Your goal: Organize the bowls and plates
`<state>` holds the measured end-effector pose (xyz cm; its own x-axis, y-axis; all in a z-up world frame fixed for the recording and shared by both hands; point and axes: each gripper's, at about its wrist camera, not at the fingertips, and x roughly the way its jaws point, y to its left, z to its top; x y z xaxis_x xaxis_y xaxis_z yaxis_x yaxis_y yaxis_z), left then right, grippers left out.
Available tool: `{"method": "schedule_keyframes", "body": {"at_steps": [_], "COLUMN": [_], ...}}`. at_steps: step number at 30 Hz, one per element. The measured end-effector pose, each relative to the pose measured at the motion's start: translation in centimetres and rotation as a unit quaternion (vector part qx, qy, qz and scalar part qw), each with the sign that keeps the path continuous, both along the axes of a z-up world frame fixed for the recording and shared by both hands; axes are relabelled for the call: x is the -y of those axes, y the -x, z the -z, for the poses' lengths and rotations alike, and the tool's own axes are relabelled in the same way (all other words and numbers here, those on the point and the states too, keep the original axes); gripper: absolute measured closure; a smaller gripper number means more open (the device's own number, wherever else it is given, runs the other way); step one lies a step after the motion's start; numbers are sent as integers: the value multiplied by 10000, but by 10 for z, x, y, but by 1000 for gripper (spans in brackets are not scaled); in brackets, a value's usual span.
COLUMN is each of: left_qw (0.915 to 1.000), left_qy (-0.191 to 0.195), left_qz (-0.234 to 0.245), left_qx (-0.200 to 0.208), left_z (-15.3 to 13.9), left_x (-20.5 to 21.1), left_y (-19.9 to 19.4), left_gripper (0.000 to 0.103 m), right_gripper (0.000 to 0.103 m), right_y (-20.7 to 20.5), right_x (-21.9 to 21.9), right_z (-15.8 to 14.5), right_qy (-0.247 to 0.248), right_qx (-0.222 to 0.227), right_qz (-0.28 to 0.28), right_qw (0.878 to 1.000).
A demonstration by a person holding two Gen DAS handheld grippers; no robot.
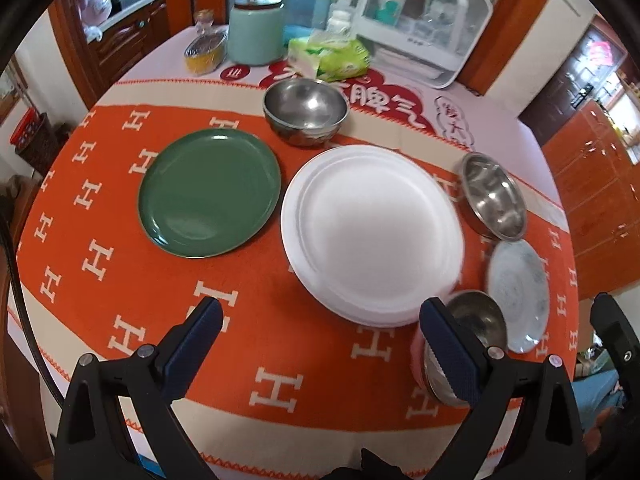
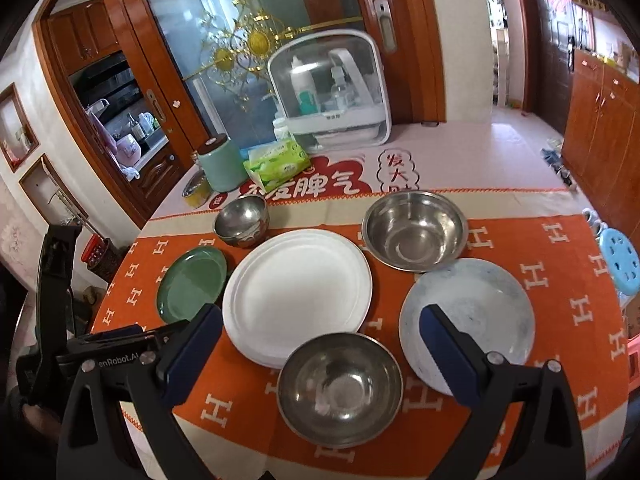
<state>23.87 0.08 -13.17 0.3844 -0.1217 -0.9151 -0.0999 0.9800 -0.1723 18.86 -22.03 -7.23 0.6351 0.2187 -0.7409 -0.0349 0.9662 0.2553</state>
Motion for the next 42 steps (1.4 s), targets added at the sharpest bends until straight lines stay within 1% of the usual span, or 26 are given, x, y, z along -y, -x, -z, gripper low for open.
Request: {"method": "schedule_keyframes", "body": {"at_steps": [7, 9, 12, 14, 17, 19, 23, 25, 29, 33, 35, 39, 42], "left_qw": [9990, 9985, 9977, 9969, 9950, 9943, 9930, 9922, 9913, 9909, 9906, 9895, 9889], "left_qy": [22, 50, 144, 282, 305, 313, 321, 331, 427, 510, 528, 570, 631], "left_qz": [-266, -307, -307, -319, -377, -388, -382, -354, -277, -236, -223, -255, -273], "left_qx": [-357, -453, -590, -668, -869, -942, -1073, -1144, -1211, -1223, -1243, -1307, -1316], "left_z": [34, 44, 55, 65, 78, 85, 97, 102, 109, 113, 115, 121, 124], "left_x": [-4, -6, -7, -8, -9, -10, -10, -10, -10, -9, -7, -6, -7], "left_y": [-27, -35, -44, -51, -59, -64, -71, -73, -75, -76, -80, -85, -87], "left_gripper": [5, 5, 5, 5, 5, 5, 5, 5, 5, 6, 10, 11, 17], "right_gripper": [4, 9, 12, 17, 26, 30, 40, 43, 53, 56, 57, 62, 67], "right_y": [-47, -58, -75, -84, -97, -104, -114, -118, -124, -128, -130, -133, -135], "right_x": [13, 16, 18, 19, 19, 20, 20, 19, 18, 20, 20, 21, 22], "right_z": [37, 47, 65, 76, 92, 103, 118, 124, 135, 141, 144, 150, 153], "right_qy": [-353, -435, -506, -532, -594, -613, -697, -697, -677, -663, -659, -663, -663], "right_qx": [-536, -675, -919, -1071, -1271, -1377, -1522, -1562, -1679, -1711, -1732, -1769, -1770], "right_qz": [-22, -34, -170, -210, -288, -294, -332, -334, -300, -261, -238, -214, -197], "right_qw": [9979, 9968, 9943, 9926, 9897, 9881, 9853, 9847, 9830, 9827, 9824, 9818, 9818]}}
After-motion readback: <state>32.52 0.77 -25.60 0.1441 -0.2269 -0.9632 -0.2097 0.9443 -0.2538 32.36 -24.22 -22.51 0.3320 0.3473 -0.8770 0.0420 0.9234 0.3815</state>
